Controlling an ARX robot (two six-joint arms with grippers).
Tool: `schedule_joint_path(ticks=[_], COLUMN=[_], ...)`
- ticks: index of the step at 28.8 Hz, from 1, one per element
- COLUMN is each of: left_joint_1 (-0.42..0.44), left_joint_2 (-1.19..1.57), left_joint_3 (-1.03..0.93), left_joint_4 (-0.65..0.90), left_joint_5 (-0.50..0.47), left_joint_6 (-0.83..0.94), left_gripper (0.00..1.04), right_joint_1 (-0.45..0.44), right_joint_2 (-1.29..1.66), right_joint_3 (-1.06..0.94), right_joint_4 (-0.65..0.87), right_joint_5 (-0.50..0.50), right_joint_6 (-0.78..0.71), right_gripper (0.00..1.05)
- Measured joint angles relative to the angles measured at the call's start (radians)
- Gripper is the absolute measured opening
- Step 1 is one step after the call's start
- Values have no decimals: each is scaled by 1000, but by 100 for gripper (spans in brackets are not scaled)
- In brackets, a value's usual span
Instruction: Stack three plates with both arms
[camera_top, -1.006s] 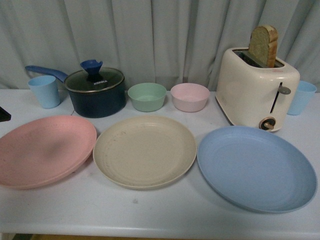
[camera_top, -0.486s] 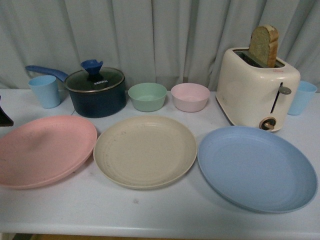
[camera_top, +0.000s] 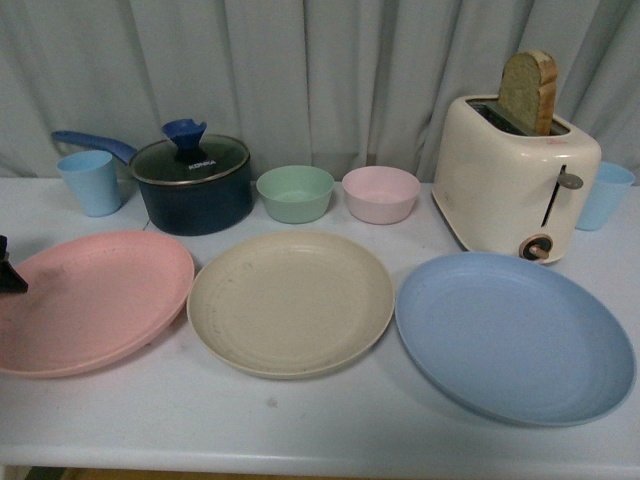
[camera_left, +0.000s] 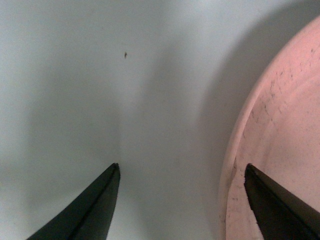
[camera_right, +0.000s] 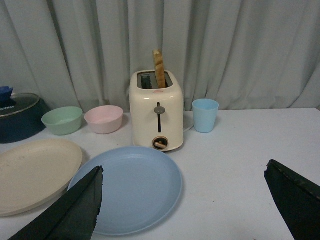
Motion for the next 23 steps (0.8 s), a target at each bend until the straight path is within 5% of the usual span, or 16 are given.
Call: schedule_joint_path(ticks=[7,11,23], left_joint_1=[16,34,-243], left_joint_2=[-74,-306,-554], left_joint_3=[-89,-264,-369], left_joint_4=[-14,0,50], left_joint_5=[72,75,20], left_joint_6=[-59,-73,-216], left_gripper=[2,2,2], right_joint_1=[0,0,0], right_joint_2=[0,0,0], right_joint_3=[0,0,0], right_joint_4=[0,0,0], right_joint_5=[0,0,0], right_joint_6=[0,0,0], right_gripper=[98,98,98])
